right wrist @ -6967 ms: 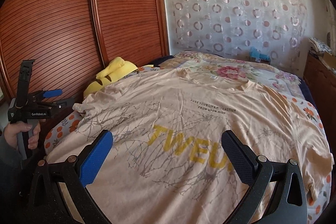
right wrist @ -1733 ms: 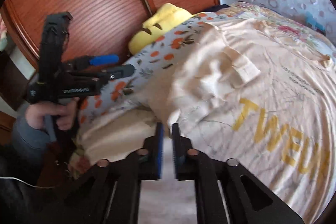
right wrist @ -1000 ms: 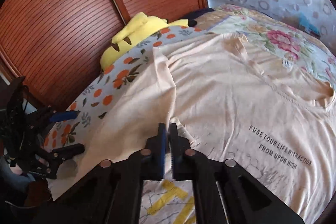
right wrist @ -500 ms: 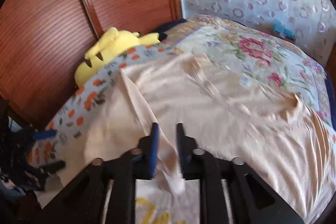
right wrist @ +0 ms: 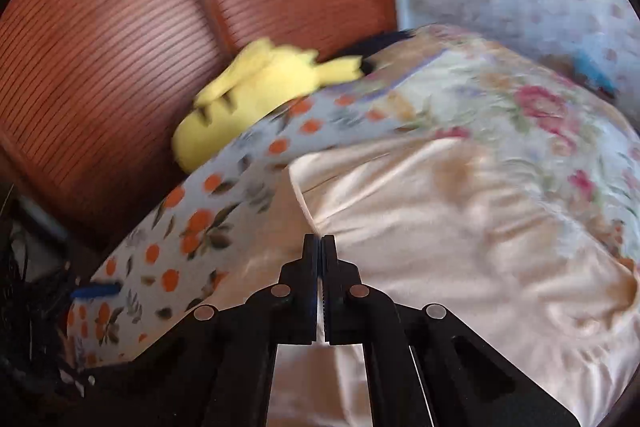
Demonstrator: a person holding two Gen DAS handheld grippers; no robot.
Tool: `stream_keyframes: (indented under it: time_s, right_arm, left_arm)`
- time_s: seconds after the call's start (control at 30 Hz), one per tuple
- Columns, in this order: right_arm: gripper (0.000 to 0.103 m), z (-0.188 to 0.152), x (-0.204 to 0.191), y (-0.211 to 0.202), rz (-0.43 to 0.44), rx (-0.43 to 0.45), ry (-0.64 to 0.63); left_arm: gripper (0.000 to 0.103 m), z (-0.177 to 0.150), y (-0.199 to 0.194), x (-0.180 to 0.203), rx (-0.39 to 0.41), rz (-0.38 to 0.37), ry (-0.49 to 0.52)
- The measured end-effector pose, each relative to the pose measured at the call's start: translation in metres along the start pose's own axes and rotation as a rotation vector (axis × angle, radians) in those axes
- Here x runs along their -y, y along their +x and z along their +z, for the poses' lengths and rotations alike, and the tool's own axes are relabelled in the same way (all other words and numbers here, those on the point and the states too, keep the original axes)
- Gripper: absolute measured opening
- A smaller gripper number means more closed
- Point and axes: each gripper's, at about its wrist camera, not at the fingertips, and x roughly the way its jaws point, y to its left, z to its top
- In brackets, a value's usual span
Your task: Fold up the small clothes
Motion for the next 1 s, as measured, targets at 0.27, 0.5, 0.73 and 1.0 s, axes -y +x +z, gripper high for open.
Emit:
stream_keyframes:
  time_s: [0.27,0.5,0.73,1.0]
  right_arm:
    - [0.021,-0.012,0.028,-0.021,-0.153,0.022,0.045]
    - [0.032,-0.083,0.045,-0.104,-0.153,0.109,0.115]
    - [0.054,-0.189,0.091,-0.209,-0.353,0.171,0.269]
    - [0.054,-0.291,0.148,-0.284,-0.542,0.176,0.521]
  left_arm:
    - [0.082,0.001,0.0,-0.001,-0.003,0.009,-0.016]
    - [0.082,0.023,-0.007,0.005,0.029,0.001,-0.013]
    - [0.082,0.061,-0.003,0.058,0.079,-0.108,0.093]
    - [0.082,0.085,0.022,0.144,0.054,-0.21,0.258]
